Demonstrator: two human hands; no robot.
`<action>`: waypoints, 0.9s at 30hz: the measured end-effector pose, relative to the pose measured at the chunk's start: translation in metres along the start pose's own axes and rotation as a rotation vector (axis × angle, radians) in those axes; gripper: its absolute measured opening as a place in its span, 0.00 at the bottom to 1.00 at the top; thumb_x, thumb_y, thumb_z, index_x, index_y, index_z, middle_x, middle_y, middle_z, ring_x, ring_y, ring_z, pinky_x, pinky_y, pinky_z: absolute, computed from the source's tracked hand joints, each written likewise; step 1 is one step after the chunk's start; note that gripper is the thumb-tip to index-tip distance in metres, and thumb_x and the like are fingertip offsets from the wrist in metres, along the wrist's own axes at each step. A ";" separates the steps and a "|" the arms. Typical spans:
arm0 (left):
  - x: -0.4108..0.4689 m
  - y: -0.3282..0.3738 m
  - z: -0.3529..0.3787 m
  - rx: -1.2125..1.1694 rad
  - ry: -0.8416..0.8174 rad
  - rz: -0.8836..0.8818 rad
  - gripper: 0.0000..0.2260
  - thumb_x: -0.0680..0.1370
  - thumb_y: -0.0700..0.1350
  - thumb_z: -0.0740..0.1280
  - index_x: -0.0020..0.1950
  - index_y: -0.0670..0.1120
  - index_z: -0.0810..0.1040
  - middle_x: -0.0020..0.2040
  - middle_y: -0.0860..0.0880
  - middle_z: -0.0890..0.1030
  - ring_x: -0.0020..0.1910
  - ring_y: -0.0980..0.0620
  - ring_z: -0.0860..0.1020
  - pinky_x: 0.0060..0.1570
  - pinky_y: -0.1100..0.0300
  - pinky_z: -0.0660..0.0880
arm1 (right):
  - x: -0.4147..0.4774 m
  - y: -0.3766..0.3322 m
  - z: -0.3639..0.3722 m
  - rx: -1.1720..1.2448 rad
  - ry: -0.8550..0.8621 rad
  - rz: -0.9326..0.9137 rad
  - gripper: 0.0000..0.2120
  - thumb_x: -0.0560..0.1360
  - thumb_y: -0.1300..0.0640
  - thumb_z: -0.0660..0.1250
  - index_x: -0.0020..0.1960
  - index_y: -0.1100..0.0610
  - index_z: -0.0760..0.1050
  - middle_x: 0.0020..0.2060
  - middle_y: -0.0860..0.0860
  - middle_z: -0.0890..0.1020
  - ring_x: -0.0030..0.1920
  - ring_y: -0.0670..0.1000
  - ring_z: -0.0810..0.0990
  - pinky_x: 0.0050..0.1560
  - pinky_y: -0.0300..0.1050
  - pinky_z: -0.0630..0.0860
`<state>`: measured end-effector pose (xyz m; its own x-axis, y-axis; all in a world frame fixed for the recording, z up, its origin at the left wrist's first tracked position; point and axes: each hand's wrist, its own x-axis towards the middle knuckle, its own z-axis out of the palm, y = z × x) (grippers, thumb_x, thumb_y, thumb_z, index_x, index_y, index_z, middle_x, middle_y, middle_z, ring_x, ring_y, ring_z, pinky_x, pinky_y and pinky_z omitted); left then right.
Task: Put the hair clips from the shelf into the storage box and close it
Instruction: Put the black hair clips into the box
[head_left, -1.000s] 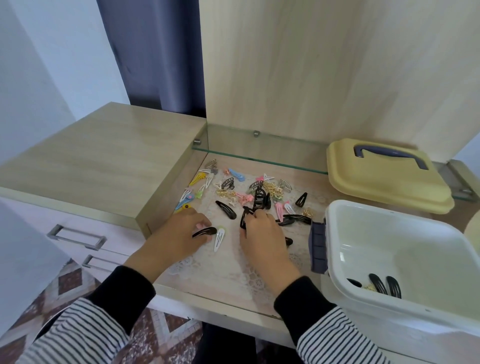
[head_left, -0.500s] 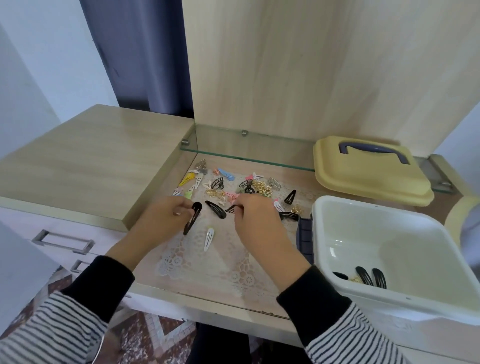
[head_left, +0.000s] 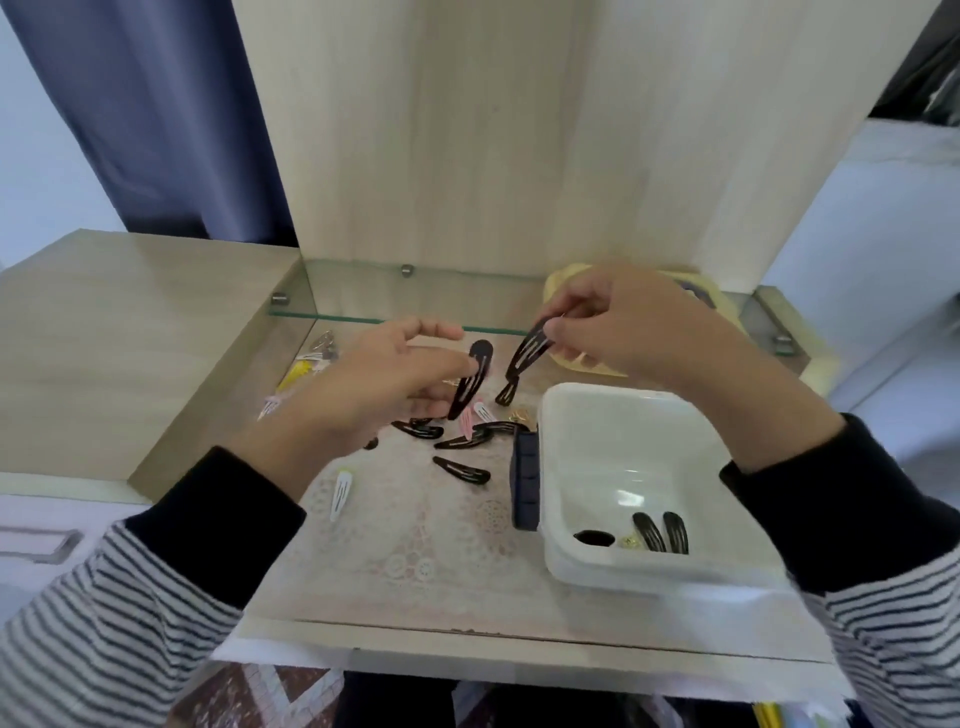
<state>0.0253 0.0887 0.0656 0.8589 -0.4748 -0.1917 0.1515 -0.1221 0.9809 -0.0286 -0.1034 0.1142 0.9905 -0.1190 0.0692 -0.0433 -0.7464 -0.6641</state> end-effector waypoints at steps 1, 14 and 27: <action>0.004 0.004 0.009 0.004 -0.030 0.004 0.09 0.75 0.37 0.69 0.53 0.47 0.77 0.46 0.46 0.81 0.31 0.57 0.76 0.31 0.67 0.76 | -0.001 0.005 -0.011 -0.003 -0.011 0.013 0.07 0.73 0.62 0.66 0.41 0.53 0.82 0.37 0.53 0.84 0.38 0.50 0.81 0.47 0.50 0.80; 0.041 0.018 0.104 0.340 -0.254 0.067 0.02 0.75 0.48 0.70 0.44 0.53 0.77 0.36 0.49 0.73 0.34 0.57 0.73 0.39 0.64 0.76 | -0.024 0.067 -0.087 -0.178 -0.229 0.168 0.07 0.74 0.57 0.67 0.40 0.50 0.82 0.37 0.53 0.84 0.40 0.52 0.83 0.50 0.47 0.78; 0.048 0.007 0.142 0.341 -0.356 -0.044 0.04 0.76 0.45 0.66 0.45 0.46 0.80 0.43 0.51 0.86 0.47 0.52 0.84 0.54 0.57 0.79 | -0.031 0.101 -0.087 -0.303 -0.553 0.242 0.06 0.75 0.58 0.67 0.44 0.52 0.82 0.37 0.45 0.85 0.37 0.40 0.84 0.48 0.37 0.76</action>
<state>-0.0020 -0.0581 0.0584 0.6257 -0.7240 -0.2904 -0.0357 -0.3984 0.9165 -0.0746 -0.2318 0.1097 0.8659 -0.0135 -0.5000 -0.2272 -0.9012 -0.3692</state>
